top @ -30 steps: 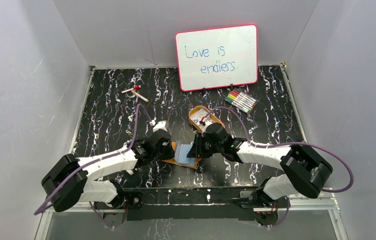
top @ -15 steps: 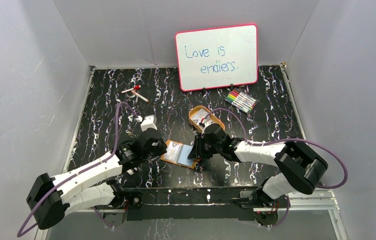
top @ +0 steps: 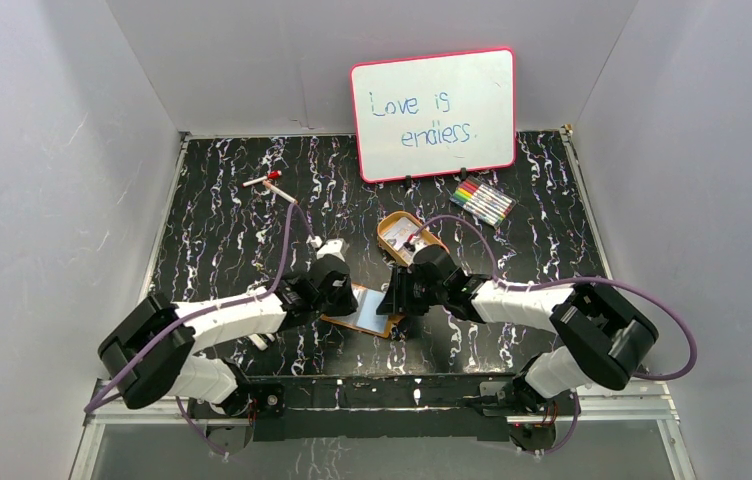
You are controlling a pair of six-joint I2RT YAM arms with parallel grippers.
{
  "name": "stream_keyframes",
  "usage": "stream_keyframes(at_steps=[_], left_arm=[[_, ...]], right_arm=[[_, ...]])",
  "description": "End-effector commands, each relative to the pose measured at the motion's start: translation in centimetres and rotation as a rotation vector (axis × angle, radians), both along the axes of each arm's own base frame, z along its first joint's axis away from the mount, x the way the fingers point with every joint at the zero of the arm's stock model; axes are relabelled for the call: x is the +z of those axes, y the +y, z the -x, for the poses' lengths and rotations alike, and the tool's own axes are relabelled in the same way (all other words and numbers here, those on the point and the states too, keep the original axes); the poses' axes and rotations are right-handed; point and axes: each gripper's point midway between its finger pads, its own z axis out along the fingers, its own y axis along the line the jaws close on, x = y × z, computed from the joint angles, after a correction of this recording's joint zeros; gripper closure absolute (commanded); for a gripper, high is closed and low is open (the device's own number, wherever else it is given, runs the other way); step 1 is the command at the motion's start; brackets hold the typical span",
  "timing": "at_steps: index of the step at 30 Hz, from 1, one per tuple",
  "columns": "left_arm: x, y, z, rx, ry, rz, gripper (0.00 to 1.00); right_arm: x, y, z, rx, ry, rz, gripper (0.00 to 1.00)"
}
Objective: Put the credit cards into the card holder
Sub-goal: Turn over the card slot in the card holder.
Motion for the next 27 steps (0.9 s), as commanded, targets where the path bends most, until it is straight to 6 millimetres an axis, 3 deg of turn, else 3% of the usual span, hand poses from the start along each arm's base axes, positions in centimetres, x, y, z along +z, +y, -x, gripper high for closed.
stream_keyframes(at_steps=[1, 12, 27], left_arm=[[-0.3, -0.9, -0.2, -0.006, -0.001, 0.066, 1.00], [-3.9, -0.1, 2.3, 0.033, 0.115, 0.105, 1.00], [-3.6, 0.5, 2.7, 0.070, 0.129, 0.126, 1.00]], right_arm=[[2.4, 0.6, -0.9, -0.014, -0.053, -0.071, 0.51], [2.7, 1.1, -2.5, -0.097, -0.039, -0.103, 0.49], [1.1, 0.1, -2.3, -0.135, 0.008, -0.038, 0.49]])
